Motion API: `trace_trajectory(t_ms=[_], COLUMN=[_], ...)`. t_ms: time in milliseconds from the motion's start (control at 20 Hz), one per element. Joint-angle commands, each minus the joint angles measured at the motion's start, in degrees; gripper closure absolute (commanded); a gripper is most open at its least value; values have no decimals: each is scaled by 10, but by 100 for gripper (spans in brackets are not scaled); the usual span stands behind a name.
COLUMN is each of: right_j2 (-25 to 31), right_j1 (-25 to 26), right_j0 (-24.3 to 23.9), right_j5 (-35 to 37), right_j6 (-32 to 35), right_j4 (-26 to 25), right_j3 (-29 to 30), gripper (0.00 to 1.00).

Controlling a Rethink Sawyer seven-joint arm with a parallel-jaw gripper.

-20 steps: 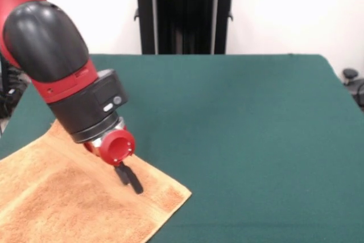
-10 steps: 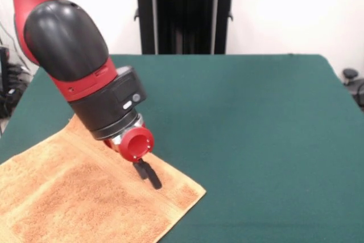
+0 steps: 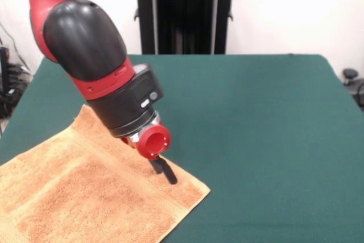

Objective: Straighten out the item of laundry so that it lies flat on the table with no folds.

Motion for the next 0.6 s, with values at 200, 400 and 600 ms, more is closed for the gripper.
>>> trace_trajectory(t_ms=[200,400,600], right_j2=[-1,-8,-26], right_j1=[28,27,23], right_j0=[62,72,86], right_j5=[47,71,83], right_j6=[216,230,245], right_j4=[72,88,86], right_j3=[121,121,114], gripper=[0,0,0])
